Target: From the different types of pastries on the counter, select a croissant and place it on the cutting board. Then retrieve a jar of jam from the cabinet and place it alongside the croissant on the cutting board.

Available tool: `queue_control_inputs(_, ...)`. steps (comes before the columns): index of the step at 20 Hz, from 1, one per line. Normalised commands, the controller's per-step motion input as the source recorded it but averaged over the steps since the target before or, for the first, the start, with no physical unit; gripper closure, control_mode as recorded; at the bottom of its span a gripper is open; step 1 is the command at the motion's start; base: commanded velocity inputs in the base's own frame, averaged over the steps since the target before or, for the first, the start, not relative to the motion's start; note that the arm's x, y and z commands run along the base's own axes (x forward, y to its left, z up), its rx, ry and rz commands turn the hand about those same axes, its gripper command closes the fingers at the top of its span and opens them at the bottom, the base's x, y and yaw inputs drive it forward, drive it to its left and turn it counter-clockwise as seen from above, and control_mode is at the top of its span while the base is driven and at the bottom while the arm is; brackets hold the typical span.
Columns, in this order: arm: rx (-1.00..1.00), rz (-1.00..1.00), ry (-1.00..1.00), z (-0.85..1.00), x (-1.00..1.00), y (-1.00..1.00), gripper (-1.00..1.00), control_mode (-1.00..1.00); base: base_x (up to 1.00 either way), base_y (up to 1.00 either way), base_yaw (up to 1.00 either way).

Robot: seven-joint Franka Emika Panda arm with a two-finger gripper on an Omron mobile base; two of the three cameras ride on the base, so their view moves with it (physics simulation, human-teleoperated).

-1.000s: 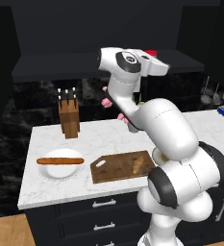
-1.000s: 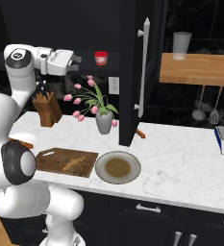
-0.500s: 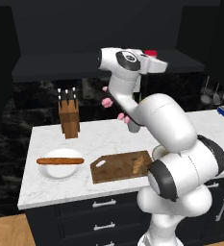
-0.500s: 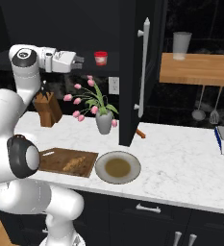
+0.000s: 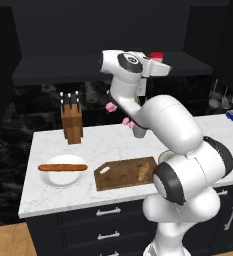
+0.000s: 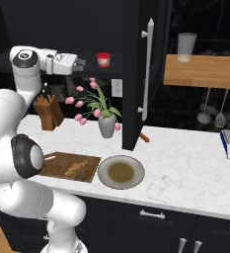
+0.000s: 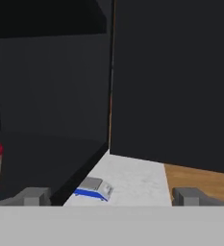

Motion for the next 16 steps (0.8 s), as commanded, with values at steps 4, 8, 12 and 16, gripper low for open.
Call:
queue_control_inputs(4, 0.0, 0.06, 0.0, -0.37, 0.71, 0.12, -1.0, -1.0, 0.0, 0.0, 0.0)
queue_control_inputs(8, 0.0, 0.15, 0.01, -0.12, 0.37, 0.84, -1.0, -1.0, 0.0, 0.0, 0.0)
queue_control_inputs(12, -0.09, 0.07, 0.0, 0.61, 0.46, 0.49, -1.0, -1.0, 0.0, 0.0, 0.0)
queue_control_inputs(16, -0.11, 0.0, 0.0, 0.58, 0.34, -0.02, -1.0, -1.0, 0.0, 0.0, 0.0)
